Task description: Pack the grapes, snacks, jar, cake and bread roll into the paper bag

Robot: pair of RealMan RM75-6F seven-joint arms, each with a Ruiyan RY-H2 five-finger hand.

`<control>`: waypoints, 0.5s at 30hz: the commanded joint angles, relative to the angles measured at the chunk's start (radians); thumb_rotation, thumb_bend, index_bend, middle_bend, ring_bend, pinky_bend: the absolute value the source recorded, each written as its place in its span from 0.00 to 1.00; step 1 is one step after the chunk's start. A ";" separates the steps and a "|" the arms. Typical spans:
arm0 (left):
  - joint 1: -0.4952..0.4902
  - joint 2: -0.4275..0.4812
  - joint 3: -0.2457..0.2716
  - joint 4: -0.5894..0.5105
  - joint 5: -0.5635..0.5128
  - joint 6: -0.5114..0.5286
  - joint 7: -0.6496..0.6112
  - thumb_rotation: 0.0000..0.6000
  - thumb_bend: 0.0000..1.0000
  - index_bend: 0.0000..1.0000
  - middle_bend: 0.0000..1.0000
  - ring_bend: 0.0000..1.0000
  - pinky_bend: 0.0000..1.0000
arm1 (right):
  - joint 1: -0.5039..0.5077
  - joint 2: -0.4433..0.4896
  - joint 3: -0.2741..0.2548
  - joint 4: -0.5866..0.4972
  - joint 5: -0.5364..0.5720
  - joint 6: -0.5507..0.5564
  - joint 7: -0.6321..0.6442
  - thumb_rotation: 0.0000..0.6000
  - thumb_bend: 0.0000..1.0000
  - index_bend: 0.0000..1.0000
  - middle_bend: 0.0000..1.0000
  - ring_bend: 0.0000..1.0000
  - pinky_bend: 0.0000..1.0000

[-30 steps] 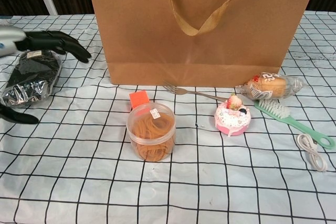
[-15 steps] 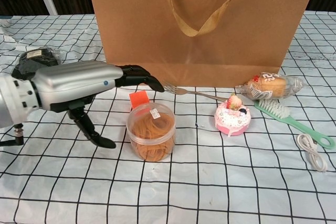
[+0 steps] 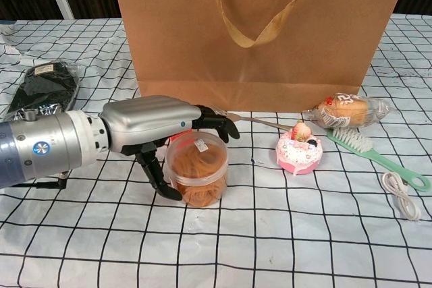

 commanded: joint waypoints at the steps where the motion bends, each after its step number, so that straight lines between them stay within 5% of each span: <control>1: -0.004 -0.005 0.004 0.008 0.000 0.002 -0.004 1.00 0.19 0.23 0.31 0.19 0.24 | 0.000 0.001 0.000 0.000 0.000 -0.001 0.002 1.00 0.23 0.07 0.10 0.20 0.23; 15: -0.001 0.051 -0.017 -0.070 0.031 0.104 -0.037 1.00 0.31 0.33 0.42 0.30 0.35 | -0.002 0.006 0.002 0.001 -0.001 0.003 0.015 1.00 0.23 0.07 0.10 0.20 0.23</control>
